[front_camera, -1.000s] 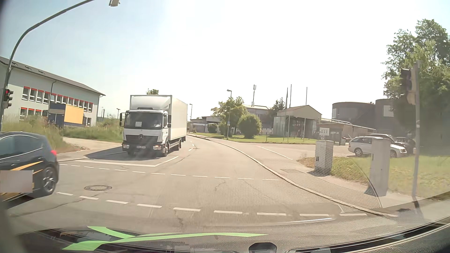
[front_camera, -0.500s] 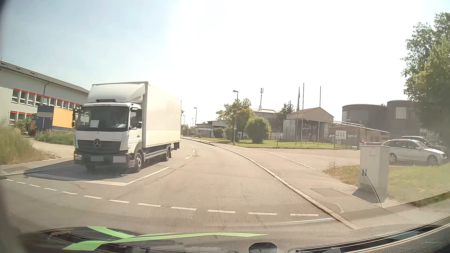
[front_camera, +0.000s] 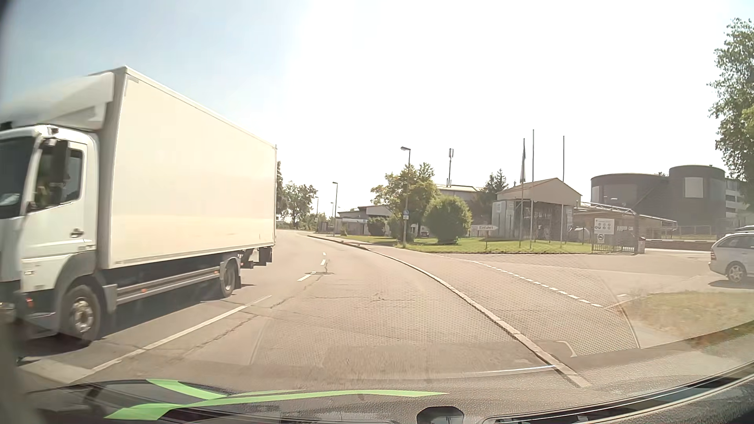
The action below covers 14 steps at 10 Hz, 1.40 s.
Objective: Follow the waypoints while adhering to traffic rules and regulations
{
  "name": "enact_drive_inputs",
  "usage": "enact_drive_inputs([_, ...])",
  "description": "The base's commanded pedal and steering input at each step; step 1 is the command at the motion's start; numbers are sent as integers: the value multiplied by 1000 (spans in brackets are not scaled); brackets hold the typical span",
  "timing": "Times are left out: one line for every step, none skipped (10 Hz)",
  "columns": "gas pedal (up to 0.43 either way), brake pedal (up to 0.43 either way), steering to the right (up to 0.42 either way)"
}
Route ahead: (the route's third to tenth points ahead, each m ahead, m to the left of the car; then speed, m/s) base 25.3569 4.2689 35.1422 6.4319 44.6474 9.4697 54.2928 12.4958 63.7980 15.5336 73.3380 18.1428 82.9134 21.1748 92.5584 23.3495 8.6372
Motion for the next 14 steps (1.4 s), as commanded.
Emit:
enact_drive_inputs([209,0,-28])
enact_drive_inputs([209,0,-28])
enact_drive_inputs([209,0,-28])
enact_drive_inputs([209,0,-28])
enact_drive_inputs([209,0,-28])
enact_drive_inputs([209,0,-29])
enact_drive_inputs([209,0,-29])
enact_drive_inputs([209,0,-31])
enact_drive_inputs([209,0,-31])
enact_drive_inputs([209,0,-33])
enact_drive_inputs([209,0,-35])
enact_drive_inputs([209,0,-35])
enact_drive_inputs([209,0,-35])
enact_drive_inputs([209,0,-35])
